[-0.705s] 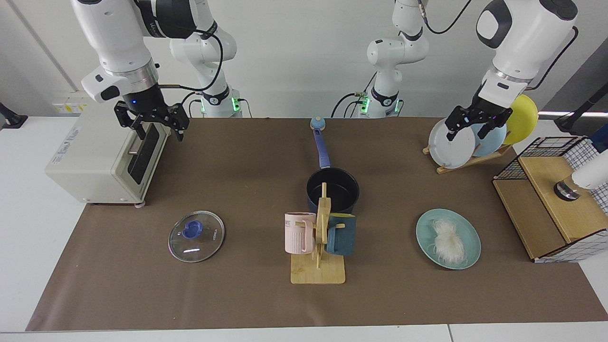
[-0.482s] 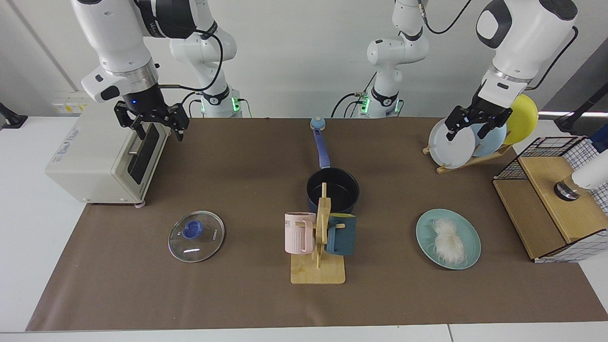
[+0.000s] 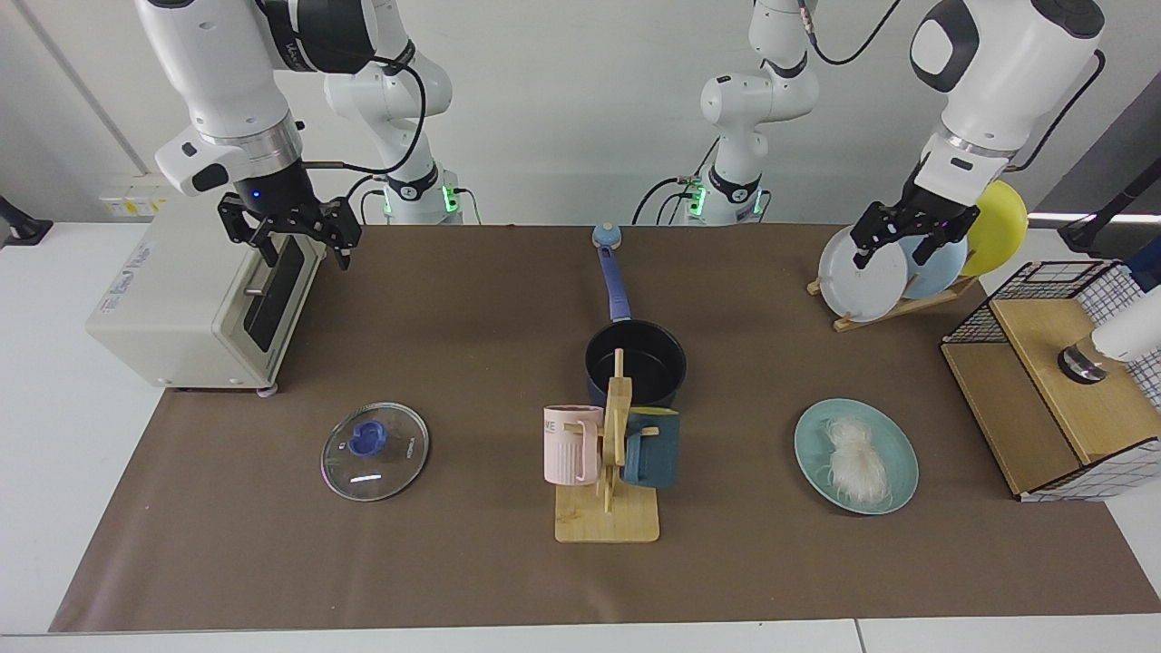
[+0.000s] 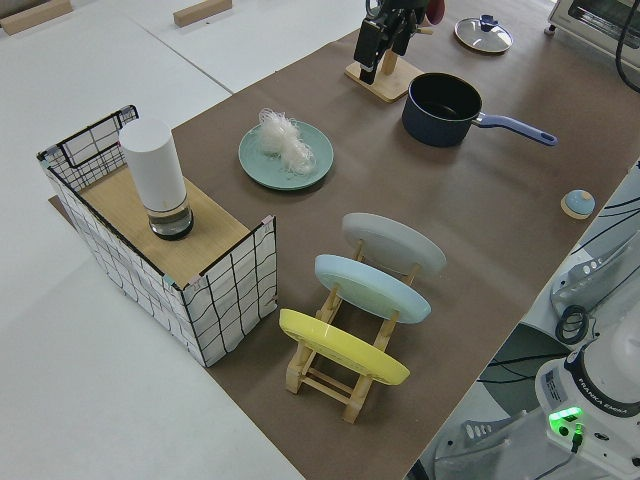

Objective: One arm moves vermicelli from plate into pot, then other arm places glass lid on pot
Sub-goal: 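Move the left gripper toward the vermicelli on the blue plate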

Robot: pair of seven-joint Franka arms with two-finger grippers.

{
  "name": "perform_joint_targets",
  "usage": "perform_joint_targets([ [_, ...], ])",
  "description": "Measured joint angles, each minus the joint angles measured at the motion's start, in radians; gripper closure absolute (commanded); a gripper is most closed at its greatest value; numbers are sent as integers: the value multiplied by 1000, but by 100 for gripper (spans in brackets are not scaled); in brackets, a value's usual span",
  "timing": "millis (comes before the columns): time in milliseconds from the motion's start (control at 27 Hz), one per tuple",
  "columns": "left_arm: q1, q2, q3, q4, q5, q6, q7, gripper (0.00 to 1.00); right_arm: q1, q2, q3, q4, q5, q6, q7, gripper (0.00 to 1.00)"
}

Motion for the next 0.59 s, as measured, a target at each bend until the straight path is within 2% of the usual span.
perform_joint_targets([
  [260, 22, 0, 18, 3, 0, 14, 0, 0, 0, 0, 0, 0, 0, 0, 0, 0],
  [408, 30, 11, 19, -1, 0, 82, 0, 0, 0, 0, 0, 0, 0, 0, 0, 0],
  [594, 28, 67, 12, -8, 0, 181, -8, 0, 0, 0, 0, 0, 0, 0, 0, 0],
])
